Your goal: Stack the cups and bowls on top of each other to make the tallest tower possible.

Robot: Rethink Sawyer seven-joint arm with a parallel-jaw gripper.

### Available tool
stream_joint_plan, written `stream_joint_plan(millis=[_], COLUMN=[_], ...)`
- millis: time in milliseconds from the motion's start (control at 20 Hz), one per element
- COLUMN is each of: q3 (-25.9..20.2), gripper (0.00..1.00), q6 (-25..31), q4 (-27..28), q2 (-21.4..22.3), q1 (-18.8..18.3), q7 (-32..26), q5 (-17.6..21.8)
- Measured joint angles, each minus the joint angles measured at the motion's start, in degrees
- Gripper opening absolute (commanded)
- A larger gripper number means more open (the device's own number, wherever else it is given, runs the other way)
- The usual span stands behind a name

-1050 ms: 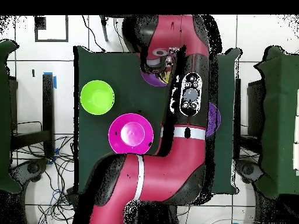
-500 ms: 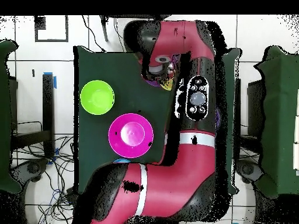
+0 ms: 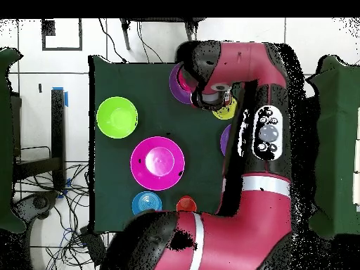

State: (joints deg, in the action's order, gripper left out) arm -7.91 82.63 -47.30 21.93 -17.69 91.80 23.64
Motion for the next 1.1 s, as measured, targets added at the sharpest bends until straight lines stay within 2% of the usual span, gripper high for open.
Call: stream_joint_plan(millis=[400, 1100], q3=[0.1, -0.8], gripper=[0.00, 0.00], q6=[0.0, 0.0], q4=[-0.4, 2.9], q2=[0.2, -3.4], q1=[-2.3, -1.7], q7=[0.0, 0.0], q5=[0.1, -1.6])
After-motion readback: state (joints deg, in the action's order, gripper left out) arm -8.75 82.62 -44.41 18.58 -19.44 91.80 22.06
